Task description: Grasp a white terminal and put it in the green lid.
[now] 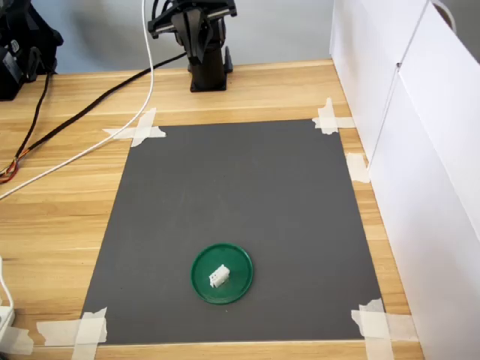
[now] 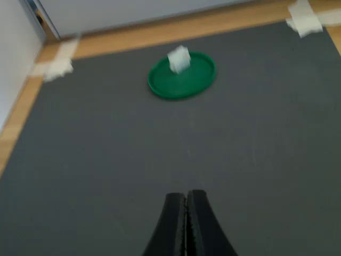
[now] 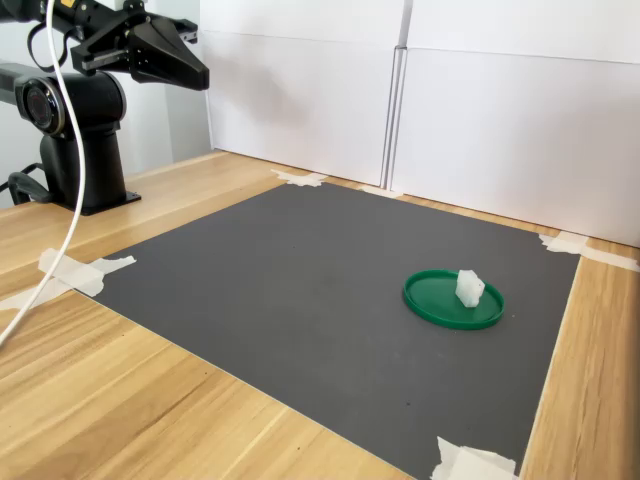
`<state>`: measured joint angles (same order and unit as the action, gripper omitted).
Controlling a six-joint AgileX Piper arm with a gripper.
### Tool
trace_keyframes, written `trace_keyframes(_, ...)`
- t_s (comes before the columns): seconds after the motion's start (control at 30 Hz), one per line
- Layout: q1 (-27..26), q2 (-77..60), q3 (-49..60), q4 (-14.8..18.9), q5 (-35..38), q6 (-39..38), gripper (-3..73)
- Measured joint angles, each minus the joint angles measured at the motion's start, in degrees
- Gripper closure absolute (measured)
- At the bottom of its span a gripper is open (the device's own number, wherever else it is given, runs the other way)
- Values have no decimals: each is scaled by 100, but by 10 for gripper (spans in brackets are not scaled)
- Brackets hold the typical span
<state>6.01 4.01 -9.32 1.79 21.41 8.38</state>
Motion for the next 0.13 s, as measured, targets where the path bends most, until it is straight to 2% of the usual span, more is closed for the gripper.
trace_keyframes(0.13,0,-160,98,-179,489,8,716)
